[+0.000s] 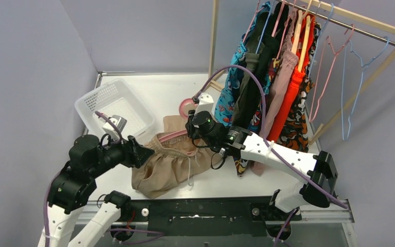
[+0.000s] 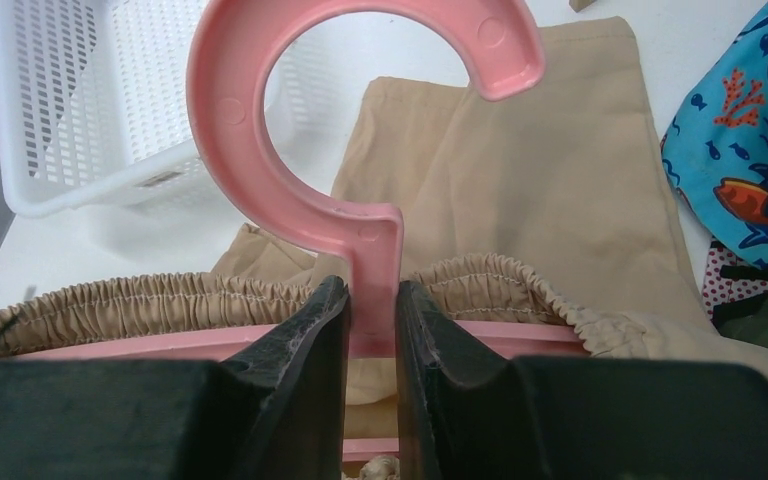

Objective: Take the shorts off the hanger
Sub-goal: Remove the shorts from the hanger, then place the hanger on the clothes rod.

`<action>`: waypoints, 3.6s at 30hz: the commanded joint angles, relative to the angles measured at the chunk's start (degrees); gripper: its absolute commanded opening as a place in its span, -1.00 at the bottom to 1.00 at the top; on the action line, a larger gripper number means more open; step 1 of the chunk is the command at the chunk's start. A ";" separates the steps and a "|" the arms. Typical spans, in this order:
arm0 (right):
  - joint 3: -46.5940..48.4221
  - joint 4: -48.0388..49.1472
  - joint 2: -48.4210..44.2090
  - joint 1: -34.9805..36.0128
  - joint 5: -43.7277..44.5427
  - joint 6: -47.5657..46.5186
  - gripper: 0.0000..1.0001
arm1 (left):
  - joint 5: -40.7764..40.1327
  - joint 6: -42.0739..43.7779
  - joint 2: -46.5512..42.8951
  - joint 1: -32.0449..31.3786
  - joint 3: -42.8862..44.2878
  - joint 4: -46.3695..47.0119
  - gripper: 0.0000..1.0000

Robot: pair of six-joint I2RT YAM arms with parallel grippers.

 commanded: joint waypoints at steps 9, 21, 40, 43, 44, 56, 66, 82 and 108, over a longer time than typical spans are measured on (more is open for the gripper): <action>4.56 4.39 1.30 0.39 0.76 -7.67 -1.00 | -8.75 -2.38 14.34 0.00 -0.56 9.92 0.28; 4.52 4.10 0.72 -2.65 5.44 -9.27 -1.00 | -16.91 2.79 19.39 -0.06 2.47 1.65 -1.00; 5.70 11.68 1.15 -14.55 -6.54 -8.15 -1.00 | -22.06 -0.66 17.30 2.23 -0.43 0.16 -0.88; 6.84 11.09 2.69 -14.55 -7.70 -8.03 -1.00 | -17.31 -1.75 15.99 2.25 -1.03 6.58 -0.25; 7.37 10.39 3.32 -14.57 -7.58 -7.97 -1.00 | -16.39 -2.34 15.57 2.22 -1.09 7.61 -0.12; 9.99 9.71 6.01 -14.65 -15.21 -10.41 -1.00 | -13.07 -0.04 14.43 2.25 -2.05 10.29 0.45; 6.74 13.65 4.10 -15.36 -27.07 -9.73 -1.00 | 10.19 4.05 21.30 10.28 -1.10 14.38 0.23; 8.19 10.81 5.05 -17.56 -31.14 -7.60 -0.49 | 7.44 4.22 16.48 12.20 -0.21 8.56 -1.00; 10.80 -7.26 14.72 -11.47 -7.76 2.43 0.50 | -8.84 9.41 14.16 9.50 15.92 6.62 -1.00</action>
